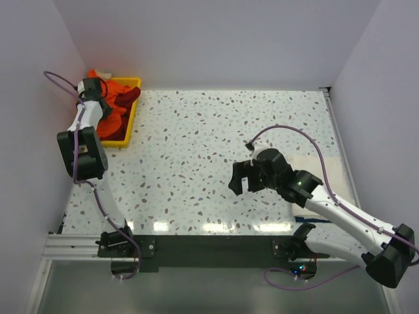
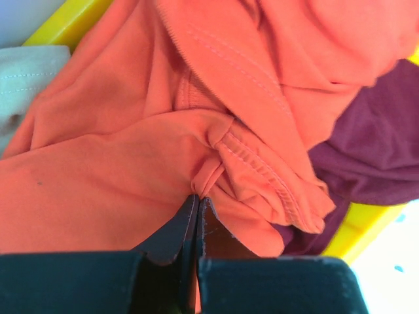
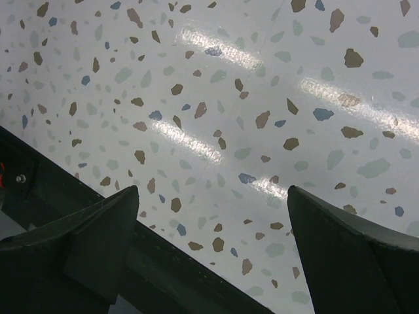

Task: Fold and stack the t-shirts
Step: Grab the tshirt from the pile

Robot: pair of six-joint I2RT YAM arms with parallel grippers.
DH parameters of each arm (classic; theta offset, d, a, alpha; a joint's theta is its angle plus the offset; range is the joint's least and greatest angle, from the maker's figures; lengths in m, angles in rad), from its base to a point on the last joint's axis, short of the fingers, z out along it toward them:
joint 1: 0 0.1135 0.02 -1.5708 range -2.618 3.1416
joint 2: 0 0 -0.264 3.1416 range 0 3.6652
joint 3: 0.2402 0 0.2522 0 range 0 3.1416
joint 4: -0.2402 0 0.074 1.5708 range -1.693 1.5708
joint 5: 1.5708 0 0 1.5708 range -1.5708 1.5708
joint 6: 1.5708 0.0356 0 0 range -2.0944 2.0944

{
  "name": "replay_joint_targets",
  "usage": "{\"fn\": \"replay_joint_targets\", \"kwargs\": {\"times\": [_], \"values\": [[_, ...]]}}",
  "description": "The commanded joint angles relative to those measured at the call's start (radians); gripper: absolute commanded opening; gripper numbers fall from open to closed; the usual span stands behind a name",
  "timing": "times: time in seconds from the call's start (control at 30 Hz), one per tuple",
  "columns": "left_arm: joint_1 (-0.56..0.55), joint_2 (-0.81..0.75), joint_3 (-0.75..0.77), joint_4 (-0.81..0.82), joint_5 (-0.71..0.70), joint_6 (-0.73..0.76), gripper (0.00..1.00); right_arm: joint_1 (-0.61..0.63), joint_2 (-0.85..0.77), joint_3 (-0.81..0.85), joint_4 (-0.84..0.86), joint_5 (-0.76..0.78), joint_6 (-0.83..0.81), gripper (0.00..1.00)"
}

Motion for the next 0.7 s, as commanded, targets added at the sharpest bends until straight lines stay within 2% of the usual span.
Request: {"fn": "replay_joint_targets", "kwargs": {"times": [0.0,0.47,0.67], "values": [[0.010,-0.111,0.038,0.039,0.039,0.006,0.00,0.000,0.003,-0.012,0.050,-0.015,0.007,0.99],[0.009,-0.460,0.084,0.090,0.223,-0.032,0.00,0.002,0.029,-0.009,0.079,-0.035,0.007,0.99],[0.001,-0.620,0.116,0.183,0.382,-0.069,0.00,0.002,0.049,0.018,0.081,-0.024,-0.005,0.99]]}}
